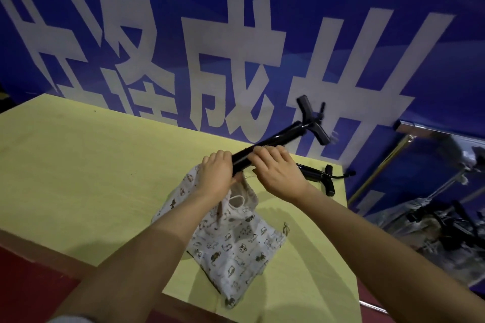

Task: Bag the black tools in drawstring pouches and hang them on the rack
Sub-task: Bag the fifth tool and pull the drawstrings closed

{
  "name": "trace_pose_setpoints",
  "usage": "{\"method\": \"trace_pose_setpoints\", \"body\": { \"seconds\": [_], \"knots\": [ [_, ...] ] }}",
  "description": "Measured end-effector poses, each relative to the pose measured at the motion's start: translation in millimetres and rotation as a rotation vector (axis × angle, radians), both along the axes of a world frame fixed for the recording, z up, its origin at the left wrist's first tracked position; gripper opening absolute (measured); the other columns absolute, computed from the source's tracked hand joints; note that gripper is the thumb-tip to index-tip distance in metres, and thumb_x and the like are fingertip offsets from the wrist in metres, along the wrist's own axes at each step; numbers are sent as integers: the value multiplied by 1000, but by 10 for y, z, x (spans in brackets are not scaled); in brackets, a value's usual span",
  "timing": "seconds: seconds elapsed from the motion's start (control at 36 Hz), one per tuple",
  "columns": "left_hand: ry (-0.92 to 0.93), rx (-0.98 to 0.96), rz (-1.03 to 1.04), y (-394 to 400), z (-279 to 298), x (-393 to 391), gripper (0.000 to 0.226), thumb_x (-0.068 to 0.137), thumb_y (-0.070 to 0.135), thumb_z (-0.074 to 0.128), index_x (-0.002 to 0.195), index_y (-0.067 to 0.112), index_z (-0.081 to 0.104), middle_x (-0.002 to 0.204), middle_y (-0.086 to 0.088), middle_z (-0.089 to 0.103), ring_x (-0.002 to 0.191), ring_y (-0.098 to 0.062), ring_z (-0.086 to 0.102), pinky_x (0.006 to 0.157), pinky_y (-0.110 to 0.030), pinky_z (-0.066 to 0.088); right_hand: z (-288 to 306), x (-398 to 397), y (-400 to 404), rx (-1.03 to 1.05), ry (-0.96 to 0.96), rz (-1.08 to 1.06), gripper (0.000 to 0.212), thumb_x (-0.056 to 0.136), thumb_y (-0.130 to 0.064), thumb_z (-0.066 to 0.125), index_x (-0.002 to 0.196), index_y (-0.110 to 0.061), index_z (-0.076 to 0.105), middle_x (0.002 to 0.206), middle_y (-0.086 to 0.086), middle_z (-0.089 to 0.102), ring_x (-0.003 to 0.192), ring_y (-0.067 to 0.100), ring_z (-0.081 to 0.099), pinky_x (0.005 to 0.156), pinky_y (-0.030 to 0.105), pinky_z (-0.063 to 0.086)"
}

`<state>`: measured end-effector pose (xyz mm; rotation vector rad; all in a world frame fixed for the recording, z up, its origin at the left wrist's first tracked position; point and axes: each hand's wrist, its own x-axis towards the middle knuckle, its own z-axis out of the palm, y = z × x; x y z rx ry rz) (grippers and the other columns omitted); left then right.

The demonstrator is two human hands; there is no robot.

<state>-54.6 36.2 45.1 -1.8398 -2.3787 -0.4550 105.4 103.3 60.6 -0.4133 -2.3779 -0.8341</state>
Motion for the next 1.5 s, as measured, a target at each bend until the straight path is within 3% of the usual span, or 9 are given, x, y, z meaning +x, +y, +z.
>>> {"method": "trace_pose_setpoints", "body": {
  "seconds": [0.11,0.31,0.47,0.61,0.75,0.86,1.0,1.25,1.5],
  "knots": [
    [-79,40,56,-41,19,-90,41,89,44,55,108,8,52,107,-7,58,103,-24,53,90,-33,35,-124,19,-88,-320,103,-110,33,77,-19,69,101,-13,47,89,6,59,80,27,51,72,33,29],
    [-210,123,71,-127,134,-114,43,90,41,54,111,3,52,105,-11,57,102,-27,53,90,-34,35,-241,-210,-179,-1255,41,-495,57,90,-56,49,126,-12,44,120,7,56,106,27,58,78,37,47],
    [-450,223,81,-204,225,-111,40,90,37,58,105,1,50,99,-13,56,92,-28,52,82,-36,39,-307,-287,-112,-1555,69,-424,14,88,-13,55,76,-7,51,77,16,56,78,31,58,63,31,37],
    [-537,261,151,-220,213,-140,39,92,38,55,102,1,47,91,-5,43,89,-29,50,74,-34,37,-144,-272,-97,-1758,457,-235,9,98,-14,46,100,-8,52,85,12,55,78,24,51,67,36,40],
    [-530,248,183,-230,191,-174,39,93,36,54,107,1,45,101,-13,48,95,-31,49,81,-40,40,195,-387,-132,-1709,588,-21,24,103,-14,33,116,-18,53,105,0,60,93,17,61,72,23,52],
    [-495,218,151,-205,195,-184,40,93,35,55,110,1,46,105,-14,50,99,-31,50,84,-38,39,431,-505,-135,-1702,595,60,34,99,-10,37,128,-18,53,126,3,58,111,18,57,96,34,49],
    [-440,161,113,-167,201,-141,40,93,32,54,119,2,44,117,-14,50,109,-30,49,92,-37,36,589,-614,-163,-1709,519,157,25,89,-15,63,111,-14,51,108,2,56,96,8,58,80,14,47],
    [-564,-184,-29,-103,218,-294,41,85,-5,50,124,5,45,127,-11,37,118,-29,44,98,-32,40,308,-590,-60,-1524,575,-45,28,87,-43,63,103,-21,57,107,6,58,102,21,59,93,39,50],
    [-786,152,10,-29,481,-333,50,94,1,44,142,13,35,119,-7,49,96,-17,53,74,-18,43,39,-574,-15,-1385,394,-276,40,86,-49,60,110,-18,60,103,2,48,100,21,46,99,40,36]
  ]
}}
